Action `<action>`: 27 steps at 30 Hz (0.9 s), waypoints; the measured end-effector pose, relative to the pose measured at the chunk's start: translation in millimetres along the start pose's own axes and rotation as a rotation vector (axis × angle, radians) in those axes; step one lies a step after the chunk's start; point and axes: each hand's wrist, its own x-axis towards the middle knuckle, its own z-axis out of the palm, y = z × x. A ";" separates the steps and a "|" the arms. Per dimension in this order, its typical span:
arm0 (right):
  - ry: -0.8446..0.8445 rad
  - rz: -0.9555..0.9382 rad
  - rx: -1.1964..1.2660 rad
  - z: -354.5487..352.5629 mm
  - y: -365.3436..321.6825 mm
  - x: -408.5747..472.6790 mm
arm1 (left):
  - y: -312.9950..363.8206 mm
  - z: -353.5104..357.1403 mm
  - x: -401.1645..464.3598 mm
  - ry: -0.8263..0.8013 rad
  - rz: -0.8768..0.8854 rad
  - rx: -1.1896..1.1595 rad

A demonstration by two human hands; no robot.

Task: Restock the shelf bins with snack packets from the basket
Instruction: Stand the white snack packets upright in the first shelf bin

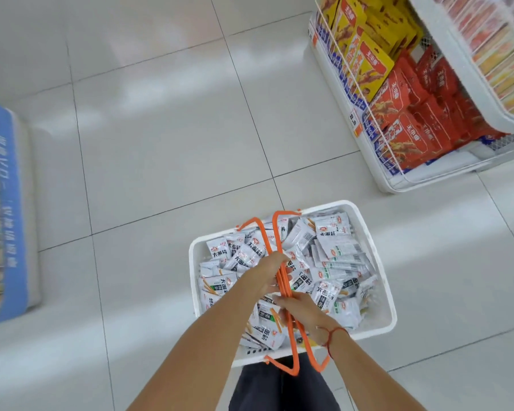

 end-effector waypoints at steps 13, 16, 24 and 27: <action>-0.100 0.086 -0.024 10.5 -25.2 -226.1 | -26.2 24.9 -216.6 -0.016 -0.032 0.011; -0.081 0.079 0.008 15.4 -25.3 -259.5 | -31.7 32.2 -248.2 -0.018 -0.035 0.036; 0.032 -0.003 0.178 17.0 -11.7 -305.9 | -35.5 63.8 -290.7 -0.045 -0.011 0.148; 0.048 -0.037 0.227 -0.3 -11.3 -315.6 | -26.7 87.0 -295.6 -0.049 0.008 0.197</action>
